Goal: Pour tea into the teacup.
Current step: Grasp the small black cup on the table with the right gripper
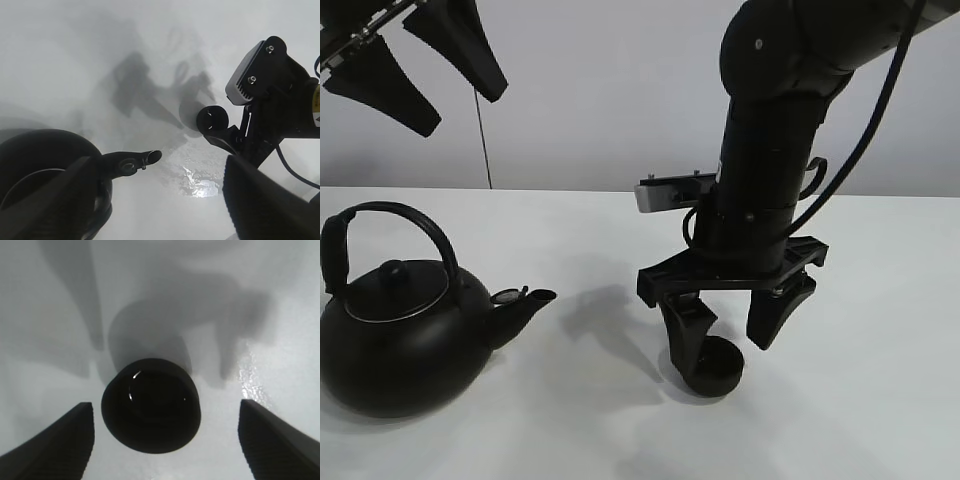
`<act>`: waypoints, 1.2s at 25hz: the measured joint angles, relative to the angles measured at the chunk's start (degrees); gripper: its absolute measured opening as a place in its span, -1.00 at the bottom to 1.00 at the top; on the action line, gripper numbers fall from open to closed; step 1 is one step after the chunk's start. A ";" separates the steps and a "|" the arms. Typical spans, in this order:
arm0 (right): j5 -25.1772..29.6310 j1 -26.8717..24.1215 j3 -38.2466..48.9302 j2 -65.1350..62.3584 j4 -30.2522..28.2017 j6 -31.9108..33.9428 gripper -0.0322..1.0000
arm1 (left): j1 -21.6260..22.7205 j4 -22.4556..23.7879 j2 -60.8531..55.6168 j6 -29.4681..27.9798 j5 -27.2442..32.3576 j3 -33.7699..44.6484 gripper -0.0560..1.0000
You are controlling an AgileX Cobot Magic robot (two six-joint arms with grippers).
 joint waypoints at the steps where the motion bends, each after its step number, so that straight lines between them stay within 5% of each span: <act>1: -0.03 0.00 0.00 0.23 0.00 0.00 0.13 | 0.00 0.00 0.00 0.00 0.00 0.00 0.08; 12: -0.74 0.00 0.00 2.93 0.18 0.81 0.12 | 0.00 0.00 0.00 0.04 0.00 0.00 0.08; 17: -1.30 0.00 0.00 2.93 0.38 1.20 -0.15 | 0.00 0.00 0.00 0.04 0.00 0.00 0.08; 30: -0.39 1.30 0.00 -3.62 3.19 1.25 -0.15 | 0.00 0.00 0.00 0.04 0.00 0.00 0.08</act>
